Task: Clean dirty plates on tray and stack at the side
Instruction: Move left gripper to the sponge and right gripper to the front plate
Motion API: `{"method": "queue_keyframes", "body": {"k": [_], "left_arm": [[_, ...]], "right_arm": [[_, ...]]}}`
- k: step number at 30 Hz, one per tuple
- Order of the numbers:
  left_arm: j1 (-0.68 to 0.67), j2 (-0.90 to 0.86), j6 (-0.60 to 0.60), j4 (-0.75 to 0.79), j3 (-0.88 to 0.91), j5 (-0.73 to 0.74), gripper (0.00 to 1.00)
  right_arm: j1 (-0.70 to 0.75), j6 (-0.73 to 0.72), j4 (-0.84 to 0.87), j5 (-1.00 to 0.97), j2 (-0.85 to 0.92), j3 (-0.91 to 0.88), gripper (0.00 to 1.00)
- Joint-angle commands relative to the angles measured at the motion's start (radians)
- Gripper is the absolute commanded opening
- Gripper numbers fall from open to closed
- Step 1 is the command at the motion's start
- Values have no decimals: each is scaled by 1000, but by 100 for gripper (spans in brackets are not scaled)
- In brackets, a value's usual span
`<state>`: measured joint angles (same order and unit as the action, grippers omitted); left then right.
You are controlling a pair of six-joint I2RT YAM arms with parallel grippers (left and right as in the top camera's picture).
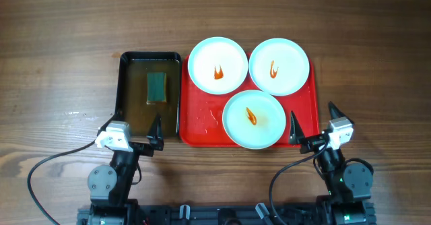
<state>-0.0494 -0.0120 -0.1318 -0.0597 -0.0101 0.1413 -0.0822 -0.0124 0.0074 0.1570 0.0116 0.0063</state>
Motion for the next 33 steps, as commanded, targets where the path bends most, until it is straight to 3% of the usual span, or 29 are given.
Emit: {"method": "queue_keyframes", "body": {"k": [1, 8, 14, 22, 24, 28, 33], "left_arm": [[8, 5, 12, 4, 5, 26, 100], [8, 2, -60, -14, -10, 14, 100], [8, -128, -59, -146, -161, -38, 100], [8, -657, -59, -363, -548, -37, 100], [8, -768, -59, -449, -650, -35, 100], [8, -1013, -59, -710, -920, -29, 100], [8, -1073, -60, -760, -986, -21, 100]], "right_arm": [[4, -7, 5, 17, -7, -1, 99], [4, -24, -30, 24, 9, 27, 100], [4, -26, -169, 24, 92, 153, 100], [4, -129, -471, 25, 495, 544, 100], [4, -122, -537, 45, 590, 640, 99], [4, -126, -793, 68, 861, 998, 100], [4, -155, -832, 112, 1003, 1088, 99]]}}
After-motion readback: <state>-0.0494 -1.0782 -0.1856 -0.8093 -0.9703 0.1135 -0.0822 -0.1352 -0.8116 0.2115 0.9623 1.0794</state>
